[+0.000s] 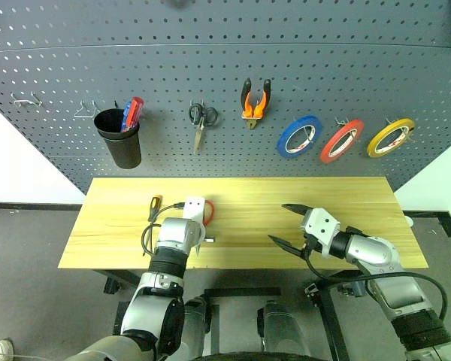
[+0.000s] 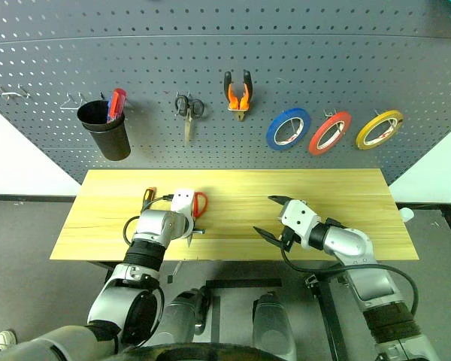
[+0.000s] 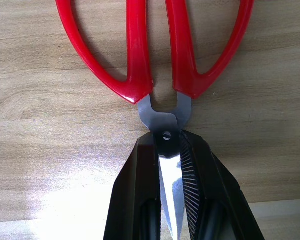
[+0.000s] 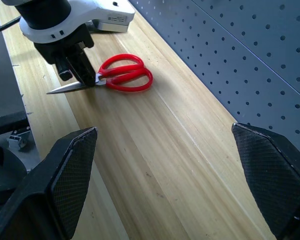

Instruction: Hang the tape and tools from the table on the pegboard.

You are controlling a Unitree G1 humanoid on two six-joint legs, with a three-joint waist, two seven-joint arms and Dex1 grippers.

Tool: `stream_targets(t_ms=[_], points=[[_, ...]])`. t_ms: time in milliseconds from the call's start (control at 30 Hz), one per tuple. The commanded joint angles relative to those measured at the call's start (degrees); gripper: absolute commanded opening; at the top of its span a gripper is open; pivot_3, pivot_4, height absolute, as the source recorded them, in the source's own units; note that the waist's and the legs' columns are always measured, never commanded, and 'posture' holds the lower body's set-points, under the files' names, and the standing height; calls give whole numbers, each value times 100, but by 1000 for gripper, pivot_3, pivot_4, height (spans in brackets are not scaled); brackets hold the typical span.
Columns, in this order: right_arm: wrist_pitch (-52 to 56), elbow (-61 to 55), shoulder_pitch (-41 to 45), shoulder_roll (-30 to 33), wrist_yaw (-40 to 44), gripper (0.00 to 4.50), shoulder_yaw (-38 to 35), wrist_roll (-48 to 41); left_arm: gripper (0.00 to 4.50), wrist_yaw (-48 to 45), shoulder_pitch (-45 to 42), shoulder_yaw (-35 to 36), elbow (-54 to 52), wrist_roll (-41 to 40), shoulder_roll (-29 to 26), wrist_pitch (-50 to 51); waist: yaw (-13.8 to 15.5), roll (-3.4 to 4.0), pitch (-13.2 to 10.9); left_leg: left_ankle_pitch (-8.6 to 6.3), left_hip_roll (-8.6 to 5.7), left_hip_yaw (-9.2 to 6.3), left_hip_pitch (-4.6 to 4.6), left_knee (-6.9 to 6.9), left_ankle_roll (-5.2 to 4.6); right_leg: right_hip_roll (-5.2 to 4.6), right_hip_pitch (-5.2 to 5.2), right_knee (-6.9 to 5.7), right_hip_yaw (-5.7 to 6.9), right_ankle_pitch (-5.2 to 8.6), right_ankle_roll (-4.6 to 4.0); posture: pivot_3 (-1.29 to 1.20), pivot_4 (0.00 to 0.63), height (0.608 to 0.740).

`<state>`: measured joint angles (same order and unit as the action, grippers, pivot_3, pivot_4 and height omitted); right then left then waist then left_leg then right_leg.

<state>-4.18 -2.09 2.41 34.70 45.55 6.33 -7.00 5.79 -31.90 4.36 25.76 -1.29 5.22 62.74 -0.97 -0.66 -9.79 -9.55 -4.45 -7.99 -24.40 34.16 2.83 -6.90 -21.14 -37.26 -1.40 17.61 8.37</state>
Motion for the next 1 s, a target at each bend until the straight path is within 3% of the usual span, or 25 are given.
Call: stream_targets(t_ms=[33, 200, 300, 400, 600, 833, 1000], points=[[-109, -120, 69, -112, -1, 4500, -161, -179, 239, -28, 22, 71, -234, -68, -39, 105, -5, 0, 0, 0, 0, 0, 0, 0, 0, 0, 0, 0, 0, 0, 0, -80, 109, 725], [-106, -399, 20, -456, 189, 4500, -528, -1103, 239, -1079, 612, -443, -1517, -226, -658, -794, -45, 0, 0, 0, 2, 2, -1, -2, 1, 1, -8, -6, -2, -1, -2, -83, 106, 725], [483, -758, -46, -445, 838, 4500, -749, -2259, 239, -1817, 1372, -824, -2352, -106, -1369, -2221, -86, 5, 4, 1, 6, 2, -1, -3, 2, 3, -9, -10, -3, -6, -10, -83, 101, 725], [1032, -1019, 3, -433, 1008, 4500, -923, -2955, 239, -2359, 2214, -770, -2773, -152, -1837, -4312, -118, 11, 19, 0, 11, 2, 1, -3, 1, 3, -4, -4, -5, -9, -15, -82, 98, 725], [1228, -1139, 167, -634, 1096, 4500, -1108, -3368, 239, -3045, 2896, 9, -2775, -1048, -1733, -6883, 1, 19, 43, -9, 26, 3, 0, -1, 14, 1, -5, 12, -6, -6, -53, -64, 89, 725], [1057, -989, 317, -659, 1288, 4500, -1010, -3021, 239, -2961, 2237, 261, -2490, -1309, -1557, -7492, 36, 25, 69, 0, 15, 10, 0, 7, 1, 3, 2, 13, -5, -17, -36, -56, 80, 725], [1032, -933, 355, -698, 1321, 4500, -1017, -2924, 239, -2787, 1495, 124, -1933, -914, -1613, -7514, 22, 27, 95, 2, 11, 9, 2, 6, -2, 10, 1, 8, -5, -25, -20, -58, 75, 725]])
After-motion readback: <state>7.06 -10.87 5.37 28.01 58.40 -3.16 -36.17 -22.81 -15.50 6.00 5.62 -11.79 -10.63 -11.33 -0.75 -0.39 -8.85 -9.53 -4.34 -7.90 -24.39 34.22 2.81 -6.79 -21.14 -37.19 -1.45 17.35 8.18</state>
